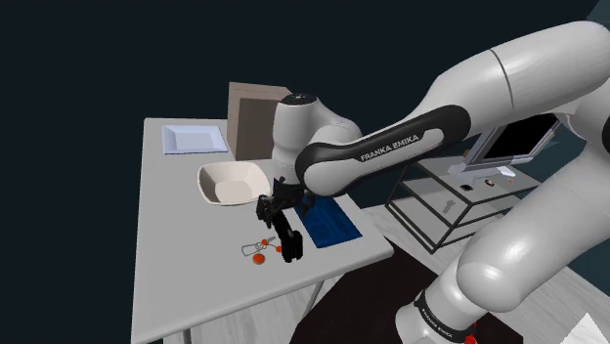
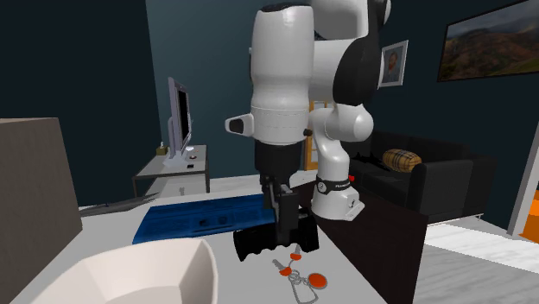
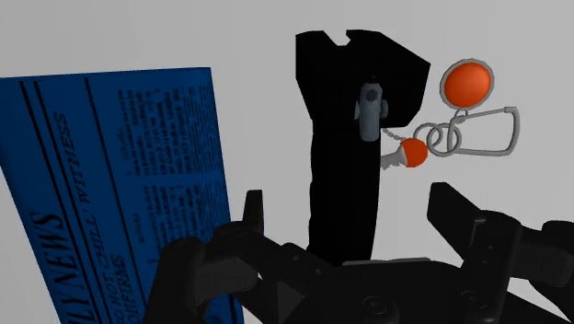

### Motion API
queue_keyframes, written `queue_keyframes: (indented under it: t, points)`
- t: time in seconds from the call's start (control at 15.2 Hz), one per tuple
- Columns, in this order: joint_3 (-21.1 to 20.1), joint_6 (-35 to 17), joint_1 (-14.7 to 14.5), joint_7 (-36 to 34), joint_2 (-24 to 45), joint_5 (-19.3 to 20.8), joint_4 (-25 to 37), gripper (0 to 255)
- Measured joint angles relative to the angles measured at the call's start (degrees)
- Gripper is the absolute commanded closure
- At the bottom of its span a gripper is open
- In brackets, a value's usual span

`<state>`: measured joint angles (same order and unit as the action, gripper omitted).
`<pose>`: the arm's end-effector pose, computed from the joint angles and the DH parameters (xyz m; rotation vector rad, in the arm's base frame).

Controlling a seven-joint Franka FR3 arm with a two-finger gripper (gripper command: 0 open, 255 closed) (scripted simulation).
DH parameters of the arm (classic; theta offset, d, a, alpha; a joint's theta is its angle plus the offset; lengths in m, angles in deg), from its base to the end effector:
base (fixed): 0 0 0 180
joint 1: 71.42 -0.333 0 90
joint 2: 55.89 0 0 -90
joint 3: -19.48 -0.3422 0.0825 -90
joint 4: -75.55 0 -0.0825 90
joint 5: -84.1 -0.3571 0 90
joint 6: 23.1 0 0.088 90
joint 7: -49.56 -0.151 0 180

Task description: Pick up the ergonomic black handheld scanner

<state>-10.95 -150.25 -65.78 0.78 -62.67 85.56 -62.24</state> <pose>0.4032 0.1837 0.3468 2.9648 -0.6134 -0.0301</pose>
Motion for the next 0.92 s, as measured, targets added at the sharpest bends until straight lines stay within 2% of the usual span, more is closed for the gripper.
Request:
queue_keyframes:
  t: [0.33, 0.4, 0.92]
  points:
    - [-0.4, -3.9, 0.3, -2.0, 3.2, 2.2, -1.1, 0]
    - [-0.4, -4.3, 0.3, -2.2, 3.5, 2.3, -1.3, 255]
    - [-0.4, -4.5, 0.3, -2.3, 3.6, 2.5, -1.4, 255]
